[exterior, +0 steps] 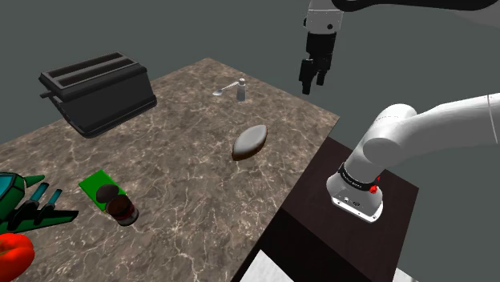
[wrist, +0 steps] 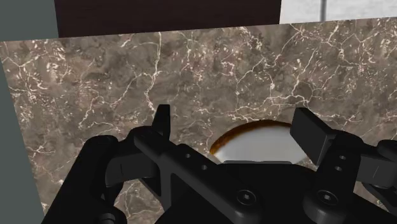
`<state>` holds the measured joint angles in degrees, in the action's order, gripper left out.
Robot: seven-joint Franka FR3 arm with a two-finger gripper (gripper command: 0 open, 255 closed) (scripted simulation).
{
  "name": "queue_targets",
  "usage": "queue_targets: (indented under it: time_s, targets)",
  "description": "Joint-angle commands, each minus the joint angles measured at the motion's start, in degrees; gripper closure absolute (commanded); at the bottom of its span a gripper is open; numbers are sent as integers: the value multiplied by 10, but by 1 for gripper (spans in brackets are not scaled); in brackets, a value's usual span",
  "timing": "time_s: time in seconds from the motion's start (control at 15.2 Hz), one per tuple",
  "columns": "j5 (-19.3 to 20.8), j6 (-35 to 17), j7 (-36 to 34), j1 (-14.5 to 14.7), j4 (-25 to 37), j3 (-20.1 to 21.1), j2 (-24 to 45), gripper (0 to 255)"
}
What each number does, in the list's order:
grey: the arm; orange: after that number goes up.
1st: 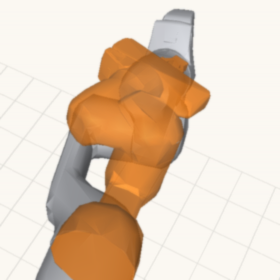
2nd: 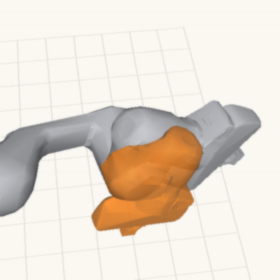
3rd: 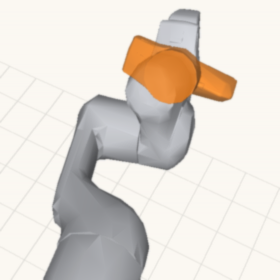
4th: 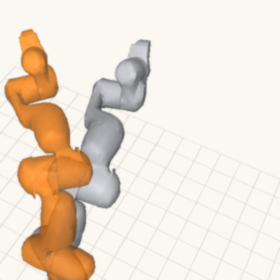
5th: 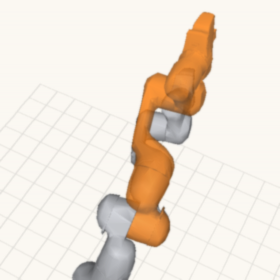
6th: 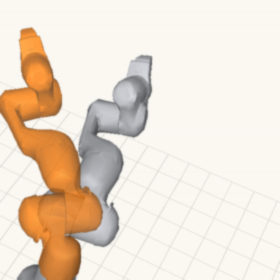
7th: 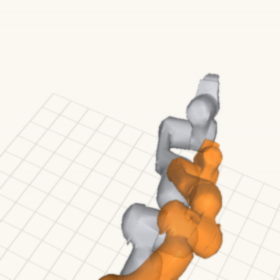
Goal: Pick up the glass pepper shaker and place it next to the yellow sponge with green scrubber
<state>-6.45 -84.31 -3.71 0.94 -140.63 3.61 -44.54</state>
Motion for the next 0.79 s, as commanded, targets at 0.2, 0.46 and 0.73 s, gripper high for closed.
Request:
queue_targets:
  time_s: [0.2,0.46,0.73]
  targets:
    - [15,-61,16,-4,2,-1,49,0]
    - [34,-137,32,-10,15,-2,120,0]
    - [52,-206,45,-16,41,-3,195,0]
